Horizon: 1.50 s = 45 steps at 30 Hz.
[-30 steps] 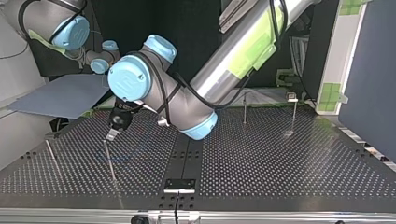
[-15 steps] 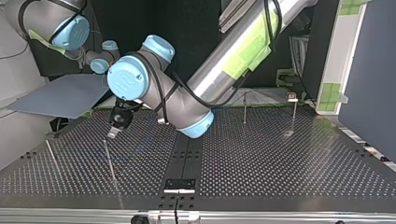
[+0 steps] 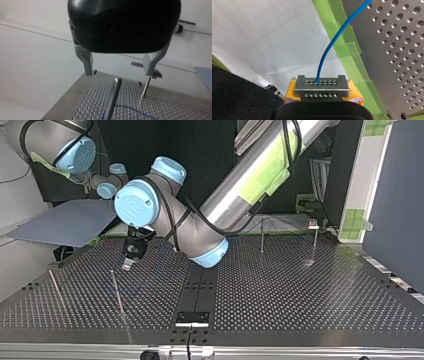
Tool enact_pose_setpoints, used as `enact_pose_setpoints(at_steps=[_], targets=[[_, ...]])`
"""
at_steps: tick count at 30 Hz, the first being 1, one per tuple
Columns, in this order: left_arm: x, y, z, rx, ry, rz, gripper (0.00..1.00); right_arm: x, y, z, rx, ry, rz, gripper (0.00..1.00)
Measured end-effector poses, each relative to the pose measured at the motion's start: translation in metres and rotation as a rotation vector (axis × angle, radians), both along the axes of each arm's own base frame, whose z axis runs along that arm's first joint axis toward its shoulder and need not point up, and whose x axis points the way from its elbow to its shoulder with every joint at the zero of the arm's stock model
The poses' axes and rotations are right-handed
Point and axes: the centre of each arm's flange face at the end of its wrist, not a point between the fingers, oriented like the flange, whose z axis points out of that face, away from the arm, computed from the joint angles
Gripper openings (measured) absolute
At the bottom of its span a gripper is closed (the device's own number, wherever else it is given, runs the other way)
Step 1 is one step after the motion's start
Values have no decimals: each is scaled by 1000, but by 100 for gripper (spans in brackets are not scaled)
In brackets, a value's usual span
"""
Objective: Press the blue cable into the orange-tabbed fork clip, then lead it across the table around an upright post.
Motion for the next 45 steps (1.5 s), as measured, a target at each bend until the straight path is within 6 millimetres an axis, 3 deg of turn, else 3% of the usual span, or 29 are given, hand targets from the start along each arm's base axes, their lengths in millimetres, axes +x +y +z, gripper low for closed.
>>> enact_pose_setpoints(at_steps=[14,45], targets=[[5,12,1,16,-10,141,100,0,0,0,0,0,0,0],[5,12,0,21,-12,147,100,0,0,0,0,0,0,0]])
